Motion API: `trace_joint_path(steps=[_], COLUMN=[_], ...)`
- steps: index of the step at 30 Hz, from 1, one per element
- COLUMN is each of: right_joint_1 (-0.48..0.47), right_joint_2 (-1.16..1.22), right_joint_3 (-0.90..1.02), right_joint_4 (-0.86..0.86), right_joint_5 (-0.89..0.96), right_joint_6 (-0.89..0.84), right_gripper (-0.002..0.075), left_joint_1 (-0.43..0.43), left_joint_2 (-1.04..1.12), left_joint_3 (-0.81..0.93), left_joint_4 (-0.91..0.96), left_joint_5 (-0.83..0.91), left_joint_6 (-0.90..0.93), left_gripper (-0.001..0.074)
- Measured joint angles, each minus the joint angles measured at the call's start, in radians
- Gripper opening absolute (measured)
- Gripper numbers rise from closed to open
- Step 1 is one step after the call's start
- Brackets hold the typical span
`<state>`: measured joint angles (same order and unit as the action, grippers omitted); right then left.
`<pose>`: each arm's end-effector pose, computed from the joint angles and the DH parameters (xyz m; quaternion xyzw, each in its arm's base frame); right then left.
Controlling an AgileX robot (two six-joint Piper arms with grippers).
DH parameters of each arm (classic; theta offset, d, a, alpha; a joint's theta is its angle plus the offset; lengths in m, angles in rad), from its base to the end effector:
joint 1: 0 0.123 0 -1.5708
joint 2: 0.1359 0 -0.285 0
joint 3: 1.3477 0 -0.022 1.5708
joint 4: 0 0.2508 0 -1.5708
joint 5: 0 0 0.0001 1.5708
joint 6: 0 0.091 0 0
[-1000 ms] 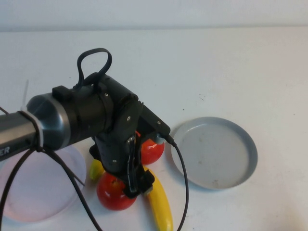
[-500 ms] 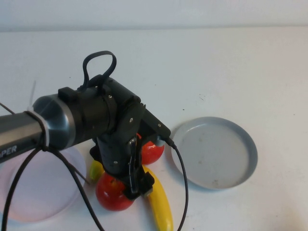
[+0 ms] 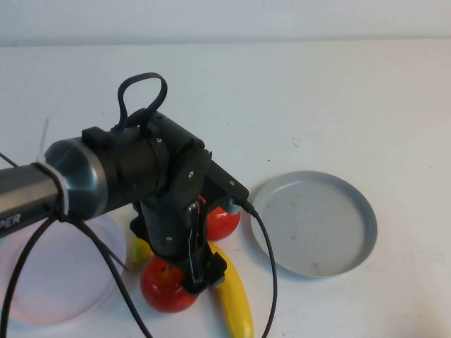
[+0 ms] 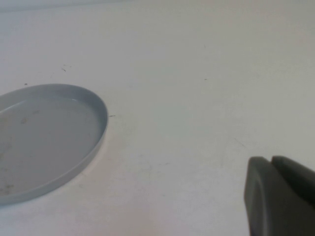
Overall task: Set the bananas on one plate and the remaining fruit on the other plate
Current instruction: Put one type of fruit in the left plate
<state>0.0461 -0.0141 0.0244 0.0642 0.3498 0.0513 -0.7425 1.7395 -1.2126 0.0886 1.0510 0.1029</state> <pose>0.0529 0.0044 0.1743 0.0194 0.7963 0.0564 0.6020 0.2472 -0.2174 0.2176 0.4281 0.9020 0.0247 0.0503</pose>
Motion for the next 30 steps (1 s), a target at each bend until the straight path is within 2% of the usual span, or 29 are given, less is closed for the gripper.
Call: trace_joint_path(steps=[4,9,20,24,30], right_joint_1=[0.000,0.000,0.000,0.000,0.000], right_joint_2=[0.000,0.000,0.000,0.000,0.000], right_joint_3=[0.000,0.000,0.000,0.000,0.002], right_joint_4=[0.000,0.000,0.000,0.000,0.000], right_joint_5=[0.000,0.000,0.000,0.000,0.000], right_joint_6=[0.000,0.000,0.000,0.000,0.000], right_gripper=[-0.0017,-0.0017,-0.0017,-0.0017,-0.0017], left_joint_1=[0.000,0.000,0.010,0.084,0.290], left_joint_2=[0.000,0.000,-0.126,-0.181,-0.193], left_joint_3=[0.000,0.000,0.000,0.000,0.000], left_joint_4=[0.000,-0.004,-0.034,-0.004,0.082], left_joint_5=[0.000,0.000,-0.002,0.022,0.047], left_joint_6=[-0.014,-0.029,-0.041,-0.048,-0.056], left_gripper=[0.0663,0.0577,0.0577,0.0577,0.0576])
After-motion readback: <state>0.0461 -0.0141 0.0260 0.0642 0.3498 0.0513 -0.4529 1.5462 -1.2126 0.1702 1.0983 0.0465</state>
